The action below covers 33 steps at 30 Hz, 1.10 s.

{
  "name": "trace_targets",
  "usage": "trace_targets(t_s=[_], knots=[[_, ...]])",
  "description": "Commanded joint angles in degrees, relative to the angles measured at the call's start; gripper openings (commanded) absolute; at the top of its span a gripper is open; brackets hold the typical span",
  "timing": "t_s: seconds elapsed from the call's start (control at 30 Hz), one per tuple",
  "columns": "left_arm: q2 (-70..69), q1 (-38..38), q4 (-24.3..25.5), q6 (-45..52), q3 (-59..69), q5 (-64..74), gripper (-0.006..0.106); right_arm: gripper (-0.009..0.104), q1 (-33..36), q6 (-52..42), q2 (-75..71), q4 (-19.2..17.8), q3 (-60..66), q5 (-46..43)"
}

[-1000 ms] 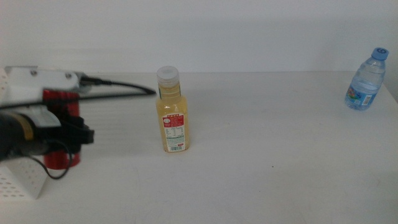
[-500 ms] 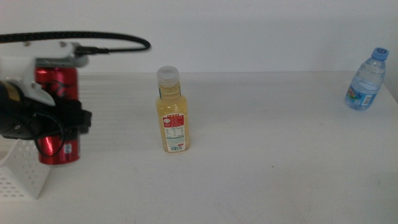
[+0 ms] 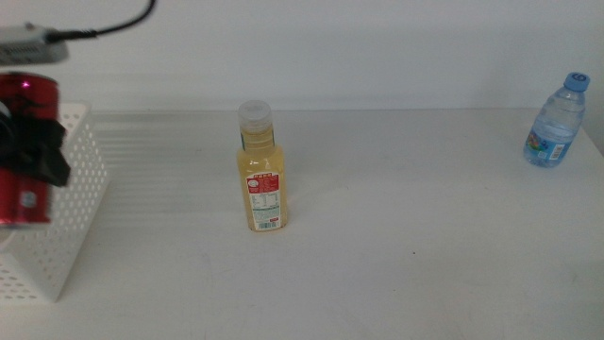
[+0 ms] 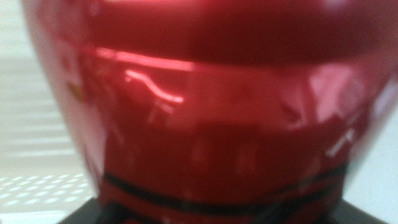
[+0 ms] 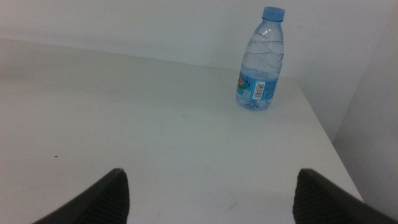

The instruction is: Use arms to grab the bottles and put them into the dustbin to the left of the table.

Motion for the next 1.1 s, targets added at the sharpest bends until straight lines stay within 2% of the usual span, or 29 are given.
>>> trace_targets(t_s=[0.0, 0.23, 0.47, 0.7, 1.07], knots=[[0.8, 2.5, -1.2, 1.4, -6.7, 1.8, -0.005, 0.077, -0.3, -0.5, -1.6, -0.2, -0.4, -4.0], [8.1, 8.9, -1.1, 8.1, -17.0, 8.2, -0.005, 0.077, -0.3, -0.5, -1.6, -0.2, -0.4, -4.0], [14.6, 14.8, -1.0, 9.1, -21.8, 8.5, -0.005, 0.077, -0.3, -0.5, -1.6, -0.2, -0.4, -4.0], [19.8, 15.5, 4.2, 9.1, -22.2, 5.7, -0.005, 0.077, -0.3, -0.5, -1.6, -0.2, -0.4, -4.0], [27.2, 15.5, 6.2, 9.0, -22.2, 3.9, -0.005, 0.077, -0.3, -0.5, -1.6, -0.2, -0.4, -4.0]])
